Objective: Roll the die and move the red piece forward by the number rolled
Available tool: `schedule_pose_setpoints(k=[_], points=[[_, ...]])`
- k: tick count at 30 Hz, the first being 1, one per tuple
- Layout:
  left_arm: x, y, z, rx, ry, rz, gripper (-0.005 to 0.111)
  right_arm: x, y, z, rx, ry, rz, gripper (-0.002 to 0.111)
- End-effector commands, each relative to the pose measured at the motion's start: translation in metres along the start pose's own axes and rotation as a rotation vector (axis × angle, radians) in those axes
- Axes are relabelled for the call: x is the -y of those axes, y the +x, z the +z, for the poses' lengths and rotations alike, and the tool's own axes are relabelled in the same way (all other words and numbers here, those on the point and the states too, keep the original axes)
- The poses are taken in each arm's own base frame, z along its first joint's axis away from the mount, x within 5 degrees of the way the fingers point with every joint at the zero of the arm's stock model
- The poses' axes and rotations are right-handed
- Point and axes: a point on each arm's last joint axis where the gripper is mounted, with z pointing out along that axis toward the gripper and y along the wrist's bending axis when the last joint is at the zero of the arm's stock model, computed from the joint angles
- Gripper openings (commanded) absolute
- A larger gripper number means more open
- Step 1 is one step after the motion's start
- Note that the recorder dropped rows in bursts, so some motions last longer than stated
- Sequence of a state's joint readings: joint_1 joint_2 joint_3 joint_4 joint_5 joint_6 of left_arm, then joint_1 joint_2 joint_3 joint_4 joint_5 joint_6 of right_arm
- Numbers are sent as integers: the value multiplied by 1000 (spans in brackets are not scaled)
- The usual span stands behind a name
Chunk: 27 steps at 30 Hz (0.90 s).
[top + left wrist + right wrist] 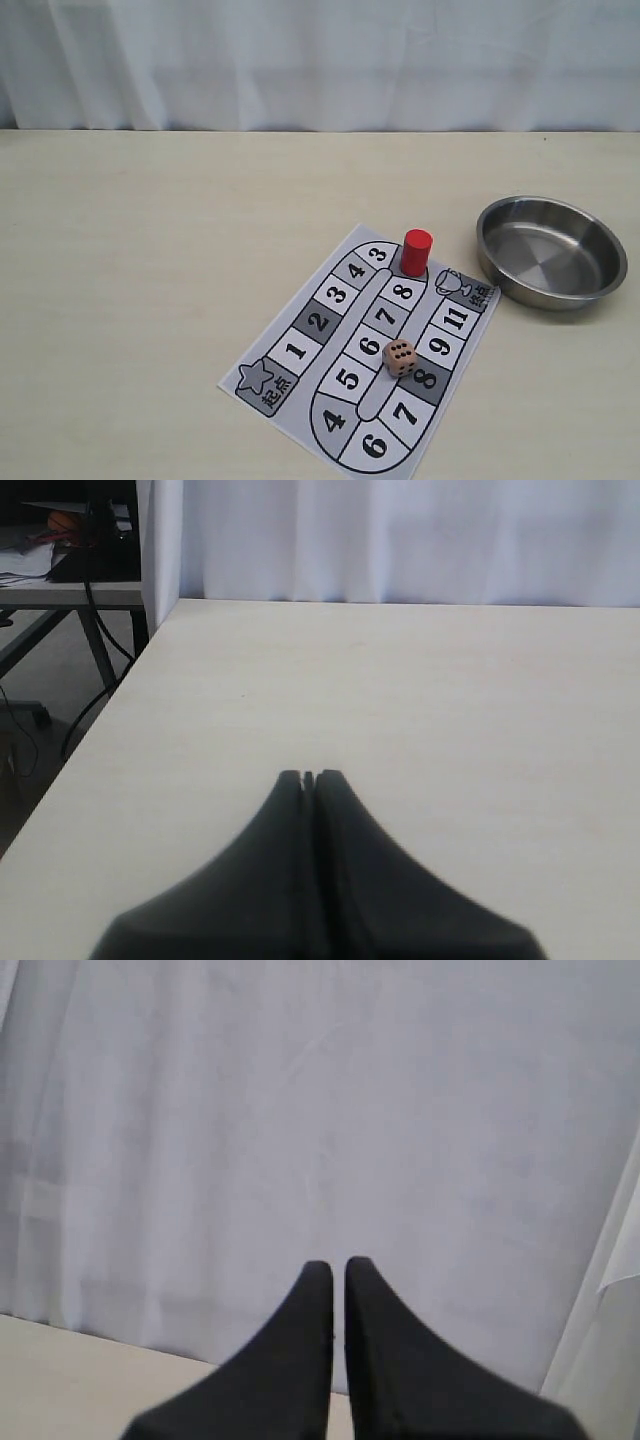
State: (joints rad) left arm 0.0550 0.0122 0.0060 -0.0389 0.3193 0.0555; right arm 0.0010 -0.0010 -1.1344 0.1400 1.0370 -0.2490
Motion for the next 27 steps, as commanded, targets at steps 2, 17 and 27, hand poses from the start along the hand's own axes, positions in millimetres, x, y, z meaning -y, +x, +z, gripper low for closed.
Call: schedule_pose_setpoints(k=[2,17,27], points=[[0,-3,-1,17,7,3,0,3,2,7,19,3,0,4],[0,-3,-1,17,7,3,0,3,78,92,11,43,45,4],[0,-3,-1,17,7,3,0,-5,166,132,-57,74,81,4]])
